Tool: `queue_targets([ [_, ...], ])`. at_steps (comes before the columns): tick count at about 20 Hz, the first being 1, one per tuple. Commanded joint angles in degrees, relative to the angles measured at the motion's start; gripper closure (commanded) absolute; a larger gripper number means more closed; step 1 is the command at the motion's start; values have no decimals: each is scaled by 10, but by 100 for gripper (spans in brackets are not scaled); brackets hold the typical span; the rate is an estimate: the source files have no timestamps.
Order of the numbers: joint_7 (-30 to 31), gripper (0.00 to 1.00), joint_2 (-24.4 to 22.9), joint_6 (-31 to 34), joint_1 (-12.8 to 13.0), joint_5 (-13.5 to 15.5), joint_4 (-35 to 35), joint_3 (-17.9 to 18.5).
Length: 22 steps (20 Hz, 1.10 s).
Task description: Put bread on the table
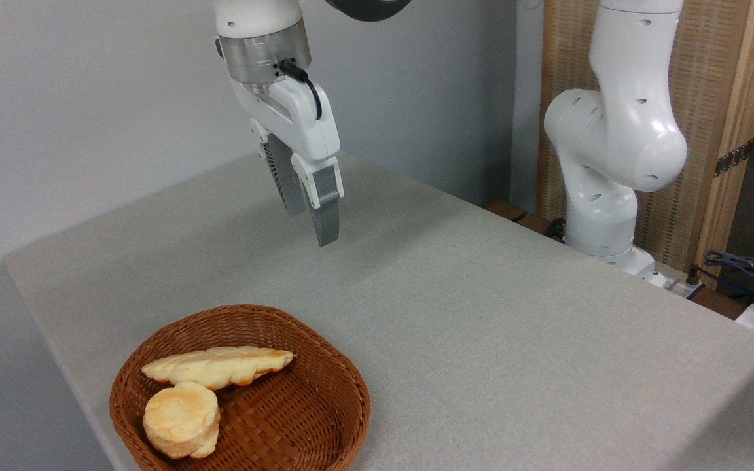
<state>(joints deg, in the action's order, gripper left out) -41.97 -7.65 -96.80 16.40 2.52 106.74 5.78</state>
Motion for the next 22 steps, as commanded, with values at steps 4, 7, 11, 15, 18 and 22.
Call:
queue_targets([
  [4, 30, 0, 2, 16, 3, -7, -6, -4],
  [7, 30, 0, 1, 16, 3, -7, -6, -3],
  [11, 30, 0, 1, 15, 3, -8, -6, -3],
  [15, 32, 0, 1, 11, 2, -4, -11, 0],
  [18, 31, 0, 3, 11, 2, -4, -11, -1],
  [22, 30, 0, 4, 7, 1, -6, -11, 1],
])
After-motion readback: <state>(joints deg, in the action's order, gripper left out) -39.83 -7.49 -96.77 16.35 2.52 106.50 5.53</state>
